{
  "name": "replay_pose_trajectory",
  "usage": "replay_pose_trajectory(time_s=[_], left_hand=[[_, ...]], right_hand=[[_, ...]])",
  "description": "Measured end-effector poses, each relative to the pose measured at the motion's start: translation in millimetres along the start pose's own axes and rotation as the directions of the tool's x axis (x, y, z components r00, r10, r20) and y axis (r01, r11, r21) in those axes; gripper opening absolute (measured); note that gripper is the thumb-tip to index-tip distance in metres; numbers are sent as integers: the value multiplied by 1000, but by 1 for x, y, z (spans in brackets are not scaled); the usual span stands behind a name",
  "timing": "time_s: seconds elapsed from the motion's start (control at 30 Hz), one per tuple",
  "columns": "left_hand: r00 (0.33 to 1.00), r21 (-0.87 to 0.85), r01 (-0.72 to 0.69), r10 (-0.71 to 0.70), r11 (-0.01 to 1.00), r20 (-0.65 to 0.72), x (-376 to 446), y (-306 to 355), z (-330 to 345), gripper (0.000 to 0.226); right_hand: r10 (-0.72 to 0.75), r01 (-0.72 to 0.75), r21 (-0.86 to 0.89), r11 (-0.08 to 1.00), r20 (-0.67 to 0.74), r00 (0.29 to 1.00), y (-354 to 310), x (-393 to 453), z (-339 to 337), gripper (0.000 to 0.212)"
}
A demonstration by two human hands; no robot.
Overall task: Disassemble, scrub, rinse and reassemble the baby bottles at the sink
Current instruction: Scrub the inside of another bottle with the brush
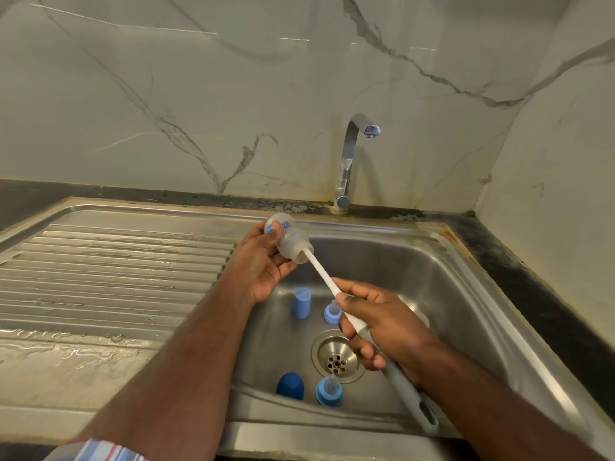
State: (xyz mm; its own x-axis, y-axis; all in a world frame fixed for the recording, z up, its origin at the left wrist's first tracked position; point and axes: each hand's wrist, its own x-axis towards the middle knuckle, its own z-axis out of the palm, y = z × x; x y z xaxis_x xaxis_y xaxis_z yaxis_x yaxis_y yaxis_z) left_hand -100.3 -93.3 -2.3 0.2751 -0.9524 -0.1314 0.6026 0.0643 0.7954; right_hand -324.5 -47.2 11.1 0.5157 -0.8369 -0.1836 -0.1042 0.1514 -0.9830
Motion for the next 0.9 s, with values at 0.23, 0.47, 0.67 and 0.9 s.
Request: replay_pose_trajectory(time_s=[0.23, 0.47, 0.67, 0.9], left_hand=[[1000, 37, -2, 2, 999, -5, 1, -2, -3, 34], [998, 17, 48, -49, 999, 42, -3, -1, 1, 35], [993, 30, 51, -54, 998, 102, -4, -2, 3, 47], [994, 15, 50, -51, 999, 92, -3, -2, 3, 46]], right_hand=[[-21, 32, -250, 968, 49, 999, 3, 0, -4, 38], [-20, 20, -52, 998, 7, 1000, 0, 0, -5, 30], [-39, 43, -286, 957, 19, 999, 0, 1, -7, 38], [-52, 44, -214, 976, -33, 998, -1, -1, -5, 37]])
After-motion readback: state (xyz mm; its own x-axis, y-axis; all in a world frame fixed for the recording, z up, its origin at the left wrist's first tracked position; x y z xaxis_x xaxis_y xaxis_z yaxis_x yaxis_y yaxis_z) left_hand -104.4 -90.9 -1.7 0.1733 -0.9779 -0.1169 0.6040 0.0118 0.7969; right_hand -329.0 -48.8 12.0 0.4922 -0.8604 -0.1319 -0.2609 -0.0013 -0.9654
